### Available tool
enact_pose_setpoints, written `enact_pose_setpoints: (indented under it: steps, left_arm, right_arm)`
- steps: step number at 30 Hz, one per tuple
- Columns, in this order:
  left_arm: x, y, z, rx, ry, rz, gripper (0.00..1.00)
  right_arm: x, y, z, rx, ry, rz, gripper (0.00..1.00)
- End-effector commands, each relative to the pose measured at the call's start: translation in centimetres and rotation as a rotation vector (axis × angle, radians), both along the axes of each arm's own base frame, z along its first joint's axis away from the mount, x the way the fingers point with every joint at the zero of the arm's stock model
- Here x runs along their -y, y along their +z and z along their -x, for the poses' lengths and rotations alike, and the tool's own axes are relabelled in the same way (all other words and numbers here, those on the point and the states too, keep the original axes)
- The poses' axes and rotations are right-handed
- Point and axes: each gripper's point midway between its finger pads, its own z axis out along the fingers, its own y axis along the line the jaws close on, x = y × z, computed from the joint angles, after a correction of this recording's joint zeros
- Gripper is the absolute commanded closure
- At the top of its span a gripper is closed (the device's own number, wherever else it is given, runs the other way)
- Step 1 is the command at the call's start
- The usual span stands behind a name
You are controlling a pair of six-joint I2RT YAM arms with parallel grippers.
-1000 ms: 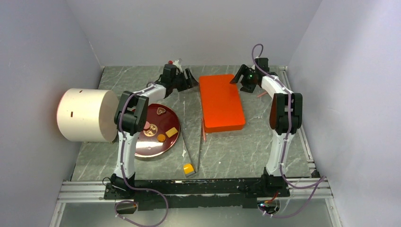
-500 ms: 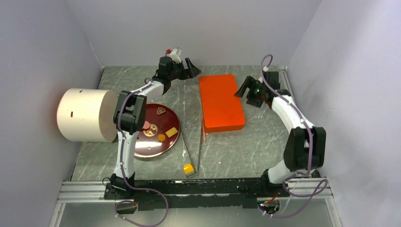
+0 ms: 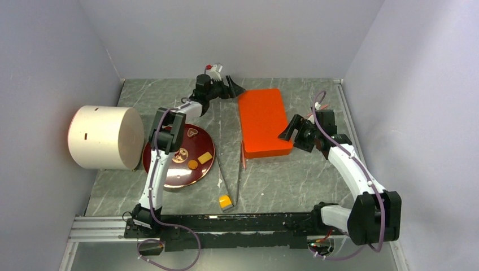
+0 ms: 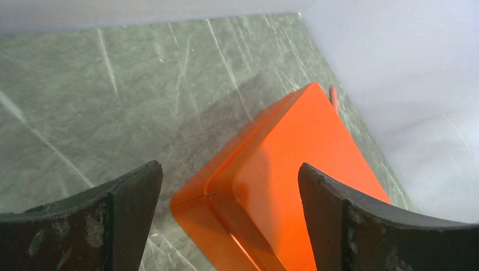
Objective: Pack the cookies
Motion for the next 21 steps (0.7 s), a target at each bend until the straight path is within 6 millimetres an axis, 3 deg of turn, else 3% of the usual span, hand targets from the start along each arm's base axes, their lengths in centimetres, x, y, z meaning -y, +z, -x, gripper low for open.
enact_pose_setpoints:
  steps: [1, 10, 15, 21]
  left_arm:
    - [2.9, 3.0, 1.5, 0.093, -0.146, 0.09, 0.06]
    - [3.8, 2.9, 5.0, 0.055, -0.255, 0.162, 0.12]
    - [3.5, 3.0, 7.5, 0.025, -0.301, 0.196, 0.15]
    - [3.3, 3.8, 9.7, 0.023, -0.325, 0.199, 0.18]
  right_arm:
    - [-0.4, 0.5, 1.2, 0.014, 0.006, -0.015, 0.16]
    - [-0.9, -2.4, 4.4, -0.086, -0.024, -0.042, 0.16]
    - [0.9, -3.4, 5.0, -0.11, -0.148, 0.006, 0.17]
    - [1.0, -4.1, 5.1, -0.107, -0.177, -0.012, 0.17]
